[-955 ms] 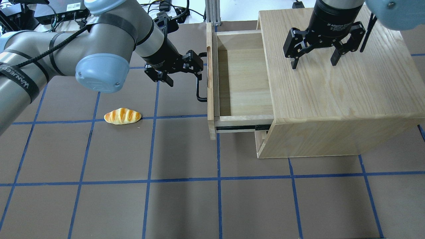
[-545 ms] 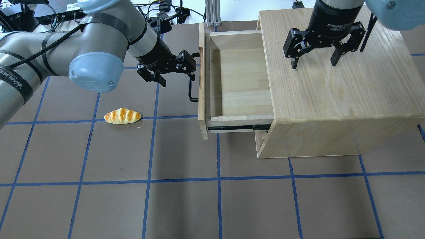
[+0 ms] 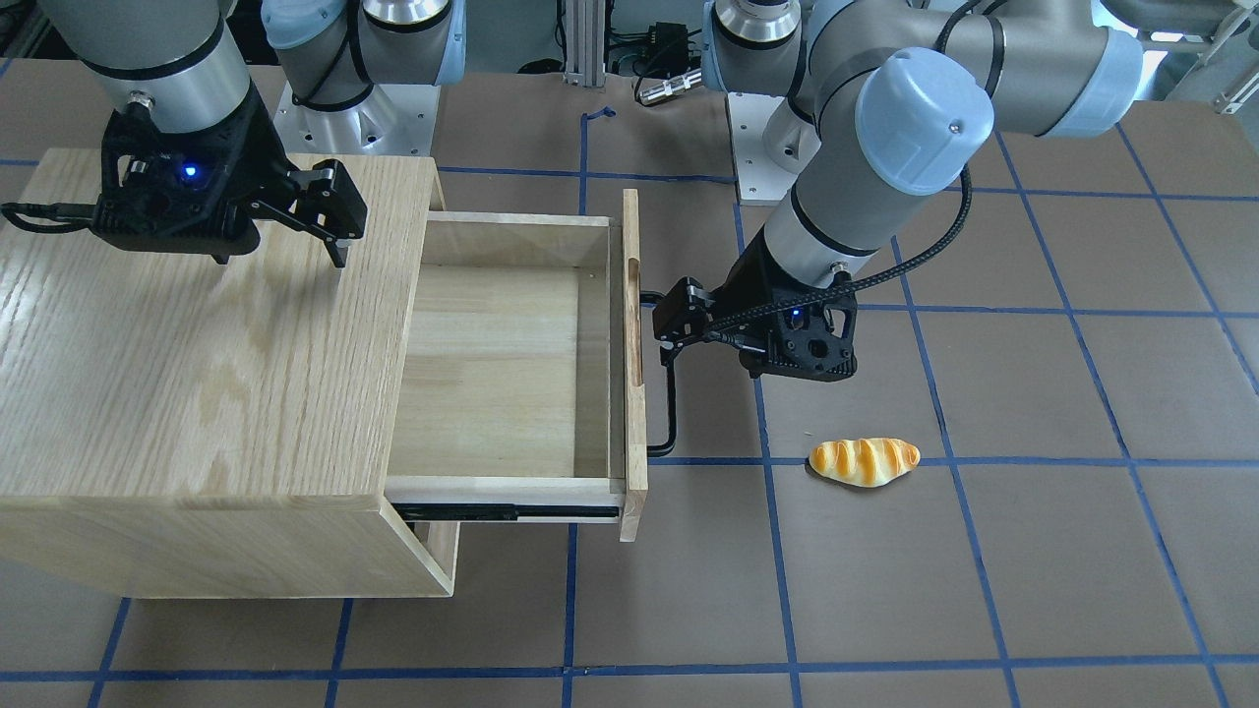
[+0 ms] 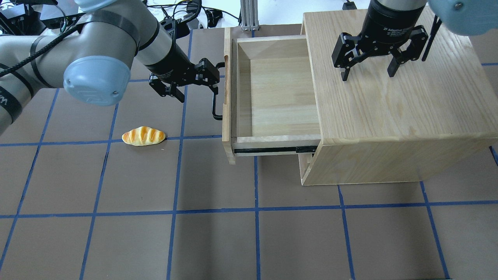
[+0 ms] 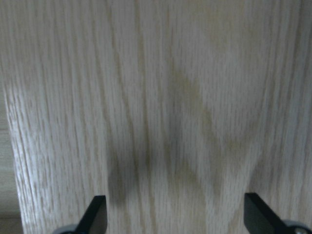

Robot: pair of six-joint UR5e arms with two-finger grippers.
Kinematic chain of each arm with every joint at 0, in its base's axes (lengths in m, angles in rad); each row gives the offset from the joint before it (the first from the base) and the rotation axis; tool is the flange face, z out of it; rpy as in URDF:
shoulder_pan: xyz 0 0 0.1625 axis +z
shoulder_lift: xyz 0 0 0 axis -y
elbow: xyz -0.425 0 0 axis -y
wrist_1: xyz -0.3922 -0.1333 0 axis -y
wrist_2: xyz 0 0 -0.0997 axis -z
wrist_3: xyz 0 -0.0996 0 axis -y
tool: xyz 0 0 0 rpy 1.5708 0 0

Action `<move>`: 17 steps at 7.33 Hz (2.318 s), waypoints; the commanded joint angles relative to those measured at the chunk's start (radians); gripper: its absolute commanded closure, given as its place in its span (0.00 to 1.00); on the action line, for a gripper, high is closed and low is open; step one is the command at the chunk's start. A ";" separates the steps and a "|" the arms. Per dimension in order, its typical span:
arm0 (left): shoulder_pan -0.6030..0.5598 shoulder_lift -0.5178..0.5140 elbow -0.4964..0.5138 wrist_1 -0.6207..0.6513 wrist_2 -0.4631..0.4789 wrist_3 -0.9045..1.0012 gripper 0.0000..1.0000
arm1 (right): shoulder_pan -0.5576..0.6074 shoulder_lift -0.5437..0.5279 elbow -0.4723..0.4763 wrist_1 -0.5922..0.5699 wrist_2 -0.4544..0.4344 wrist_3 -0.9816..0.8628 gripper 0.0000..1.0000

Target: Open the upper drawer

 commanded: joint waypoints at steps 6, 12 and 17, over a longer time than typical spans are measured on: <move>0.133 0.110 0.139 -0.324 0.225 0.201 0.00 | 0.000 0.000 0.000 0.000 0.000 0.001 0.00; 0.082 0.192 0.169 -0.365 0.320 0.175 0.00 | 0.000 0.000 0.000 0.000 0.000 0.000 0.00; 0.090 0.208 0.178 -0.366 0.293 0.173 0.00 | -0.002 0.000 0.000 0.000 0.000 0.000 0.00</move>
